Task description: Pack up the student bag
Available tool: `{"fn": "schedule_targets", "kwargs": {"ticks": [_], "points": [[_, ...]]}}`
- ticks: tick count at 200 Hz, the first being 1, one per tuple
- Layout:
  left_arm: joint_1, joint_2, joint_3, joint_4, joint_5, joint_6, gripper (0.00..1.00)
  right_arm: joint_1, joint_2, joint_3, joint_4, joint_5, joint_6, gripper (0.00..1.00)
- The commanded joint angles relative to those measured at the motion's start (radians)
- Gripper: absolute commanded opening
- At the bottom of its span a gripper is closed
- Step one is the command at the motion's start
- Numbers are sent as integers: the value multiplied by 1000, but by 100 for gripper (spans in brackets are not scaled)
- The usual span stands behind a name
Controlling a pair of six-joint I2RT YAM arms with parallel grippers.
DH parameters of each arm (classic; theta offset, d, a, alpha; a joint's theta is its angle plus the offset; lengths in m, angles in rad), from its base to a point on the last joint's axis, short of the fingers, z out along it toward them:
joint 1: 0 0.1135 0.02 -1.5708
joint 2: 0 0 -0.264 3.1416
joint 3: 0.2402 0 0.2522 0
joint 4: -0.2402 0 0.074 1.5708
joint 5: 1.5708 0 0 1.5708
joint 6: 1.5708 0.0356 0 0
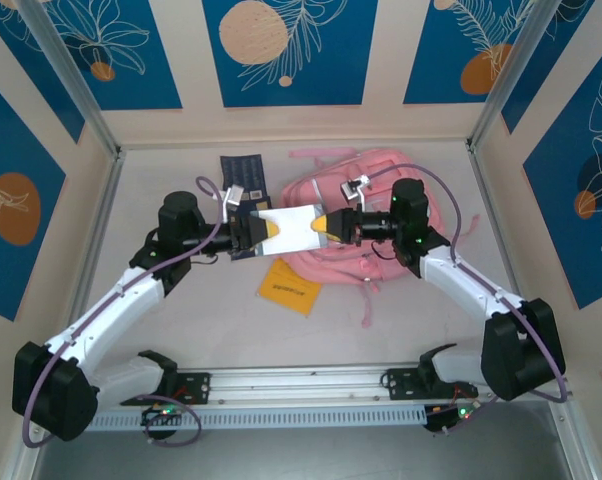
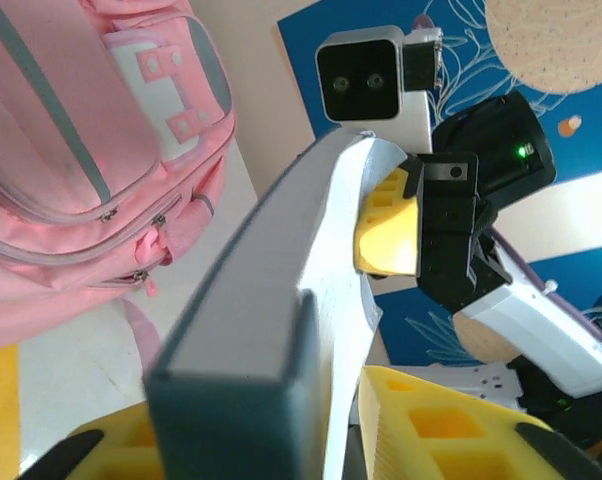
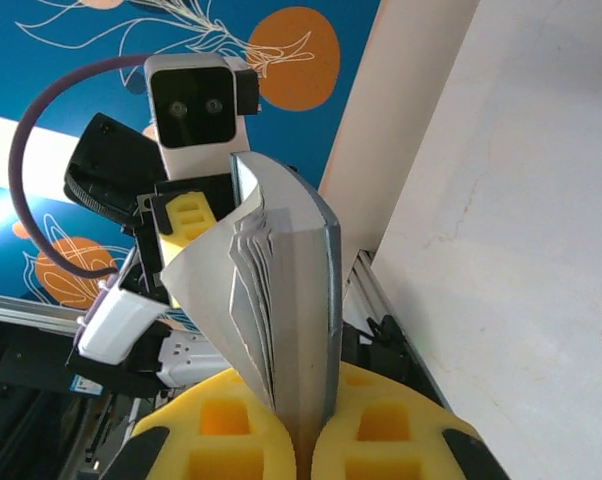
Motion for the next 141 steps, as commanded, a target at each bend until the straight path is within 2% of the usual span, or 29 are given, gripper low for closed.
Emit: {"fn": "schedule_targets", "kwargs": {"ticks": [1, 12, 30, 141], "points": [[-11, -3, 15, 60, 34, -3, 43, -34, -33, -32, 19, -2, 13, 0], [-11, -6, 11, 64, 34, -4, 47, -47, -42, -43, 17, -1, 15, 0], [-12, -7, 11, 67, 37, -3, 48, -60, -53, -60, 14, -3, 15, 0], [-53, 60, -11, 169, 62, -31, 36, -38, -46, -40, 23, 2, 44, 0]]}}
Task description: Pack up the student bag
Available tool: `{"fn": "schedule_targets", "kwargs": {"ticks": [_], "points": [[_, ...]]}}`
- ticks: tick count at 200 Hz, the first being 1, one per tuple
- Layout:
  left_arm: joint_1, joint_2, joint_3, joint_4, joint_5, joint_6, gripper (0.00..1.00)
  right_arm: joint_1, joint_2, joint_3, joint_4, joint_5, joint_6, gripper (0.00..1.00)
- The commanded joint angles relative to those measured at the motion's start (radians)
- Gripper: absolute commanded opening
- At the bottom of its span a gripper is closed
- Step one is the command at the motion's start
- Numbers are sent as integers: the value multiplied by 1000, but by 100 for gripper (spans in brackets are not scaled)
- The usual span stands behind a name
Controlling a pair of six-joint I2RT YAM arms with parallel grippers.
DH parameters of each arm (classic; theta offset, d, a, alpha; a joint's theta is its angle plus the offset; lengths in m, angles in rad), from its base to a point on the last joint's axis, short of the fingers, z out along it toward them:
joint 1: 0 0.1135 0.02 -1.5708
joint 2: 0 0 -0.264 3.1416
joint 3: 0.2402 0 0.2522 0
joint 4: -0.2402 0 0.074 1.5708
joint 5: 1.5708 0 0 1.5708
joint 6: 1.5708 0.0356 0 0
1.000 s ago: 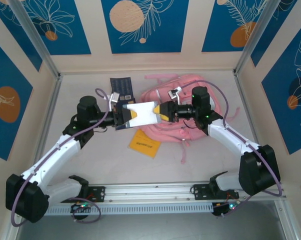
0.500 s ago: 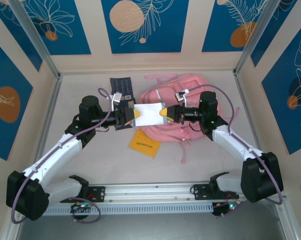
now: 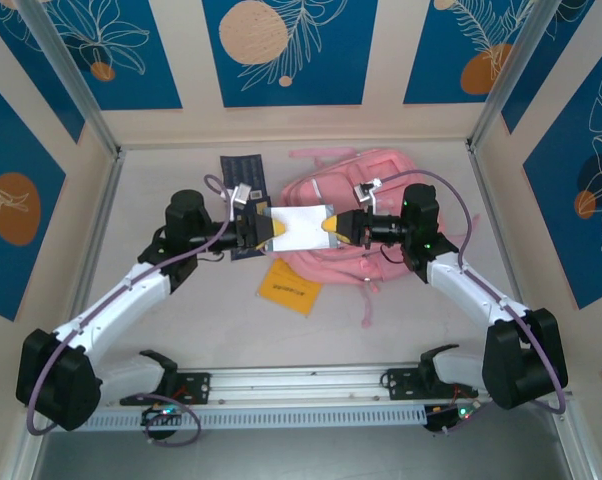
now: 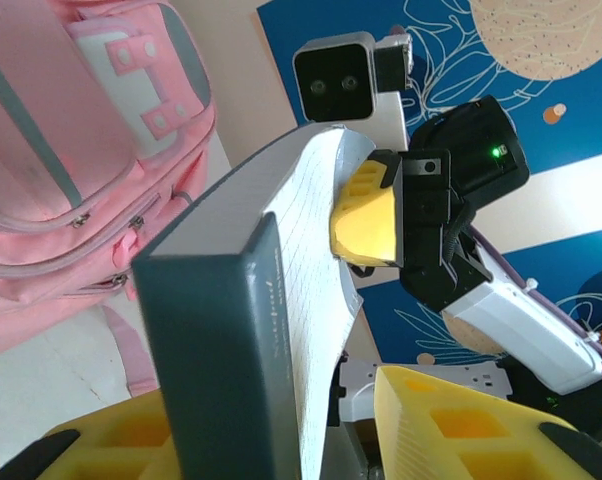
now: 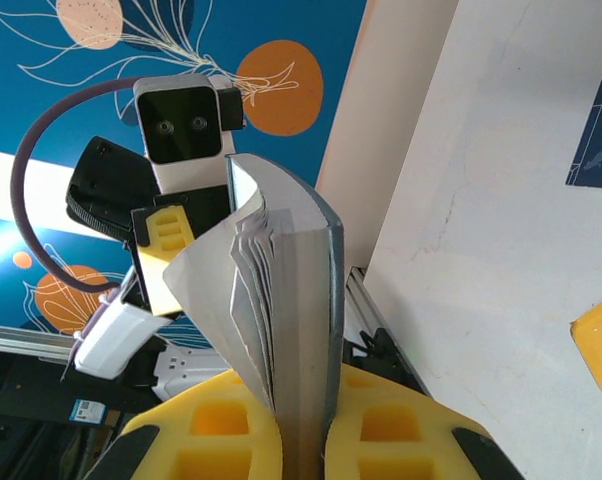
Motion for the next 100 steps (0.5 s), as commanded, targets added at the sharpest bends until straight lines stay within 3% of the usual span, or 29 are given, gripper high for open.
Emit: {"fn": "schedule_targets", "kwargs": {"ticks": [1, 36, 56, 65, 87, 100], "points": [[-22, 2, -9, 71, 38, -1, 35, 14, -4, 14, 9, 3, 15, 0], [-23, -8, -14, 51, 21, 22, 16, 30, 1, 15, -12, 24, -2, 0], [-17, -29, -8, 3, -5, 55, 5, 28, -13, 29, -113, 68, -65, 1], [-9, -40, -7, -22, -16, 69, 1, 26, -30, 49, -219, 118, -134, 12], [36, -74, -9, -95, -43, 86, 0, 45, -70, 111, -484, 326, -310, 54], [75, -108, -12, -175, -85, 109, 0, 71, -71, 143, -589, 463, -392, 65]]}}
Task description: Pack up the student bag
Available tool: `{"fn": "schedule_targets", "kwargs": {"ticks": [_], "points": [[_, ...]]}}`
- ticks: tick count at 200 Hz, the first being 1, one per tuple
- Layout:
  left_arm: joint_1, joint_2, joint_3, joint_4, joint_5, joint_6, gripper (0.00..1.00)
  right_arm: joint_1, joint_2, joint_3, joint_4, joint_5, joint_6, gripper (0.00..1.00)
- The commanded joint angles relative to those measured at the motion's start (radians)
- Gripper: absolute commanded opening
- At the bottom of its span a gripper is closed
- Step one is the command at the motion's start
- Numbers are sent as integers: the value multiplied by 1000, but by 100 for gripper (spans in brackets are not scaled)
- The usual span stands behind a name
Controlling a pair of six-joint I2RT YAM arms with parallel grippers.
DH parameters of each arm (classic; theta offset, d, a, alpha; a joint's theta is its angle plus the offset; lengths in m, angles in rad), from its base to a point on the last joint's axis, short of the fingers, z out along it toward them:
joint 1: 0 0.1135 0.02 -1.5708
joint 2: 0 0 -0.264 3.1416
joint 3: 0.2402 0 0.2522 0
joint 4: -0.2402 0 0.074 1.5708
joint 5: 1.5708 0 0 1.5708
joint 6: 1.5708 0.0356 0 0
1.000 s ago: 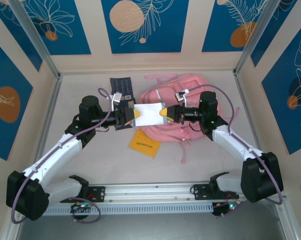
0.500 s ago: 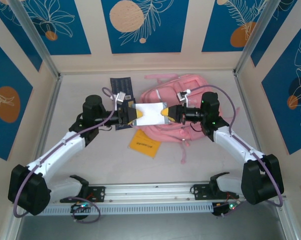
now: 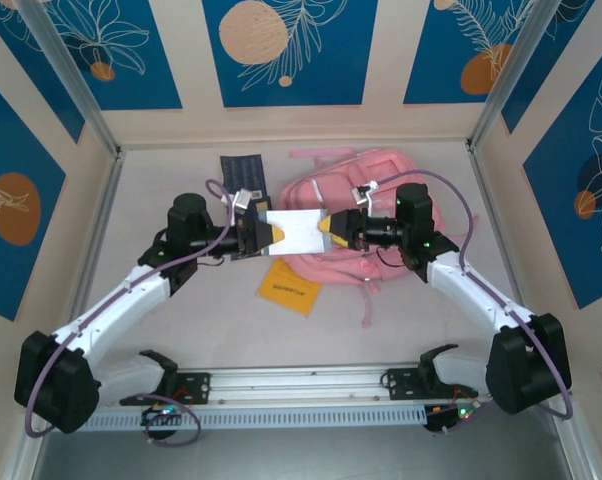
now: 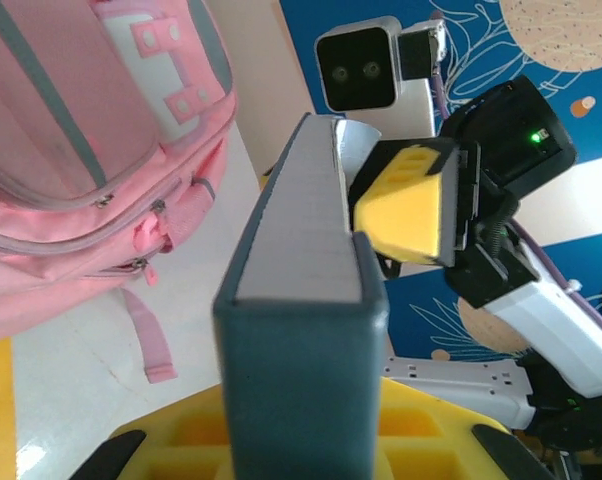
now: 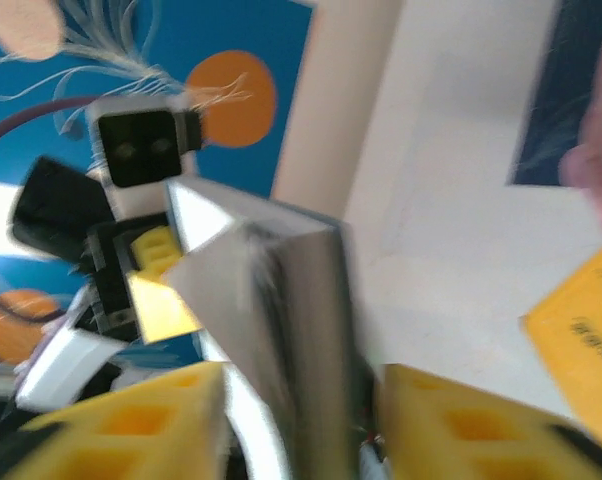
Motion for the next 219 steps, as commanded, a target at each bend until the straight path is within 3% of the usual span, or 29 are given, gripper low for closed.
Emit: {"fn": "schedule_targets", "kwargs": {"ticks": [1, 25, 55, 93, 129, 169, 219], "points": [[63, -78, 4, -103, -62, 73, 0, 33, -36, 80, -314, 289, -219, 65], [109, -176, 51, -388, -283, 184, 0, 131, 23, 174, -499, 631, -363, 65], [110, -241, 102, -535, -428, 241, 0, 152, 201, 334, -646, 738, -467, 62], [109, -265, 141, -666, -539, 291, 0, 78, 417, 496, -675, 606, -486, 61], [110, -285, 137, -692, -546, 302, 0, 47, 537, 593, -683, 531, -511, 58], [110, -295, 131, -674, -546, 312, 0, 47, 631, 642, -654, 371, -510, 47], [110, -289, 101, -634, -525, 304, 0, 74, 721, 710, -670, 360, -507, 33]]}}
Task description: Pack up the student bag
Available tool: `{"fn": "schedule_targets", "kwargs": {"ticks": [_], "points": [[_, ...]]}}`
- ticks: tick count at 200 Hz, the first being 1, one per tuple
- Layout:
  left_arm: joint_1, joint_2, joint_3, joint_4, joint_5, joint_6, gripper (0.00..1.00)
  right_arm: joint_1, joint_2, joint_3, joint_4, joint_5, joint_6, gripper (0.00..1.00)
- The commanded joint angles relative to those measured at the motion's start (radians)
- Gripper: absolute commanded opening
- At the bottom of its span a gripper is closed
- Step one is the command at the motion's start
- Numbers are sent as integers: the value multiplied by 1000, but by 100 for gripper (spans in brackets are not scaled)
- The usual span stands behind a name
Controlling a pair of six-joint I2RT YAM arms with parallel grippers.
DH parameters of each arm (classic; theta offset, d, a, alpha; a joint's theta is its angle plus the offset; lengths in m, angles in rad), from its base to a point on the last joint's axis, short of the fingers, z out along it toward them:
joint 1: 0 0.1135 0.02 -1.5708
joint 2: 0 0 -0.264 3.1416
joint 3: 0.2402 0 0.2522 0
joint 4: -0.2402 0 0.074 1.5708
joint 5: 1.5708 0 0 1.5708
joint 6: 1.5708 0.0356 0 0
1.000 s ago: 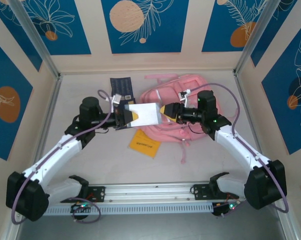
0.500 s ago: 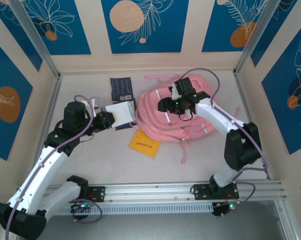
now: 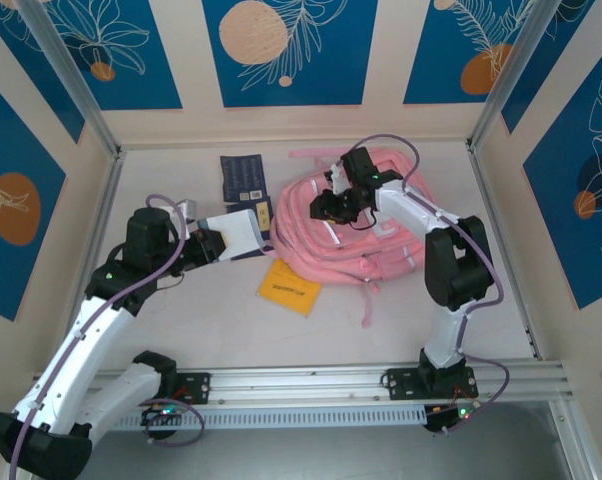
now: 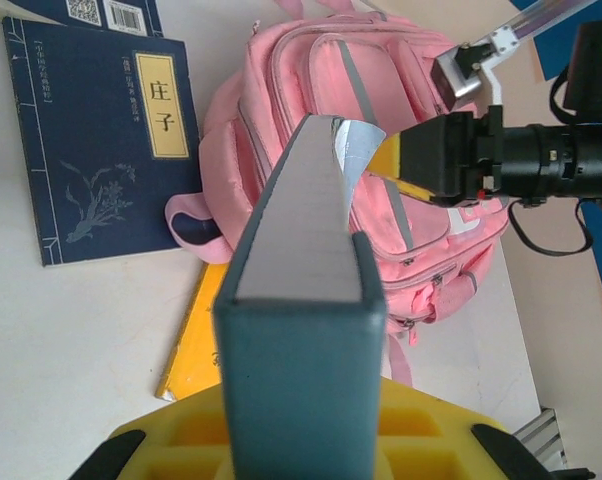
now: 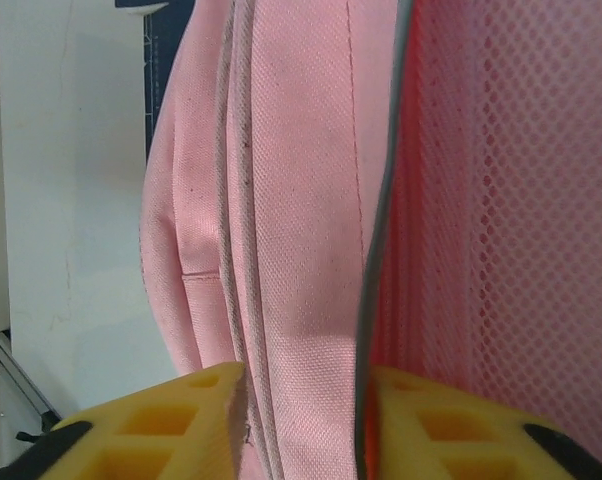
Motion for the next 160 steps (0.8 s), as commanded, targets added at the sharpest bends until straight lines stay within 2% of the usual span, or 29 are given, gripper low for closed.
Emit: {"fn": "schedule_targets", "kwargs": {"ticks": [1, 33, 37, 49, 61, 84, 115, 160], "points": [[3, -12, -4, 47, 8, 17, 0, 18, 36, 56, -20, -53, -5, 33], [3, -15, -6, 42, 1, 23, 0, 19, 87, 95, -53, -21, -6, 31], [3, -16, -5, 39, -1, 24, 0, 18, 90, 98, -58, -16, -8, 28], [3, -18, 0, 27, -8, 32, 0, 22, 95, 112, -76, 2, -14, 10], [3, -19, 6, 16, -18, 39, 0, 27, 78, 118, -85, 10, -22, 1], [3, -16, 23, -15, -59, 48, 0, 26, -12, 98, -78, 2, -22, 0], [4, 27, 48, -70, -111, 36, 0, -36, -152, 53, -45, -161, 39, 0], [5, 105, 17, 89, 43, -75, 0, -206, -327, -65, 138, -478, 259, 0]]}}
